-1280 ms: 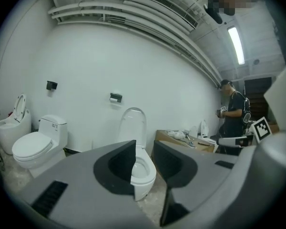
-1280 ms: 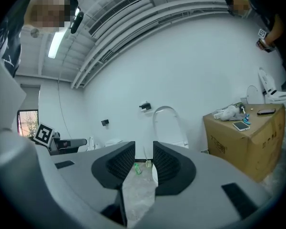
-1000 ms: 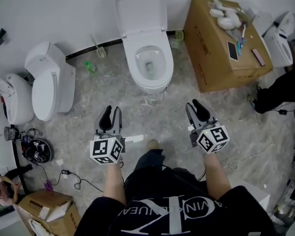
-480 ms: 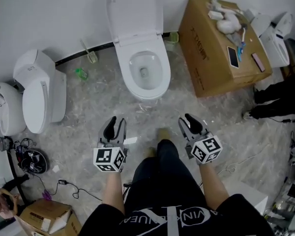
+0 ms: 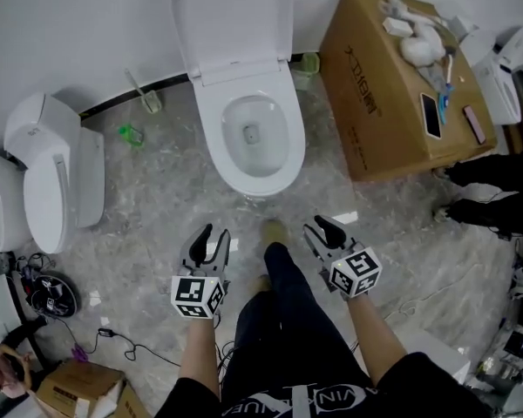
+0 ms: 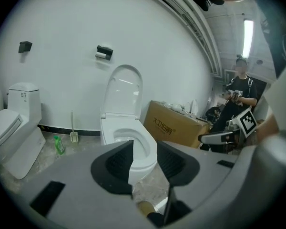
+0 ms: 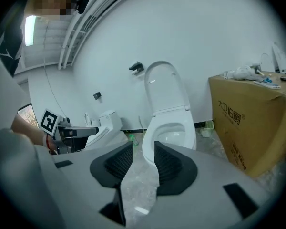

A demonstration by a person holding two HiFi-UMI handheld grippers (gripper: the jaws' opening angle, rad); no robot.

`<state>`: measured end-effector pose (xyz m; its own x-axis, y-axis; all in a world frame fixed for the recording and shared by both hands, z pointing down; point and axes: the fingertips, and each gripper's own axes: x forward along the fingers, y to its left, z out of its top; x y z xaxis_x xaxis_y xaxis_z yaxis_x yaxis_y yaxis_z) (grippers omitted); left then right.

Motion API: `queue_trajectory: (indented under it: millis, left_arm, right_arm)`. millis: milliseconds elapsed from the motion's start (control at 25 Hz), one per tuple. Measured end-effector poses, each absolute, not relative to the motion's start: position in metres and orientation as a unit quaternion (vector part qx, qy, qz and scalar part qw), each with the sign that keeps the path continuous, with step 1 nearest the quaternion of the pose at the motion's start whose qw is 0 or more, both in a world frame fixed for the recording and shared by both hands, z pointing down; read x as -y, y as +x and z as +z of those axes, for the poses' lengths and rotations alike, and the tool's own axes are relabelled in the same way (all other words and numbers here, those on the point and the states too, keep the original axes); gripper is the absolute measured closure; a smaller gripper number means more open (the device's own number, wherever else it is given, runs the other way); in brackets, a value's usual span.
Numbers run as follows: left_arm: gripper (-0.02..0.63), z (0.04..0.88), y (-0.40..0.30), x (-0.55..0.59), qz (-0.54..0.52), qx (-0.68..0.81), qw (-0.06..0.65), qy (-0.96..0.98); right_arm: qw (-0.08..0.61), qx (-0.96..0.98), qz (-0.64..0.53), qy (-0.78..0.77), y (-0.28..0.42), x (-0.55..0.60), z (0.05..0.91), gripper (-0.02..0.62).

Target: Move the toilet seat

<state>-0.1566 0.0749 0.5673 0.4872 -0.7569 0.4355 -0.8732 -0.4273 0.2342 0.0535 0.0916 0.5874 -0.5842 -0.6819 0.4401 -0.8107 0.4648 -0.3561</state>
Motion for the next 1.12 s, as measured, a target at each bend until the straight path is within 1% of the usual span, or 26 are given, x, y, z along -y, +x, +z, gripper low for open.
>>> queue_trajectory:
  millis: [320,760,920,1120]
  left_arm:
    - [0.449,0.653,-0.147,-0.037,0.165,0.488,0.260,0.817]
    - [0.439,0.744,-0.117,-0.008,0.210,0.460,0.295,0.810]
    - [0.434,0.771,-0.110,0.000,0.226,0.452,0.296,0.811]
    - [0.426,0.802,-0.107,0.004,0.262,0.437,0.297,0.808]
  right_arm:
    - [0.165,0.842,0.302,0.415,0.052,-0.047,0.674,0.445]
    - [0.220,0.840,0.311,0.387,0.048,-0.010,0.762,0.445]
    - [0.238,0.835,0.309,0.388,0.048,0.001,0.786,0.445]
    - [0.280,0.828,0.290,0.390,0.052,0.010,0.813,0.445]
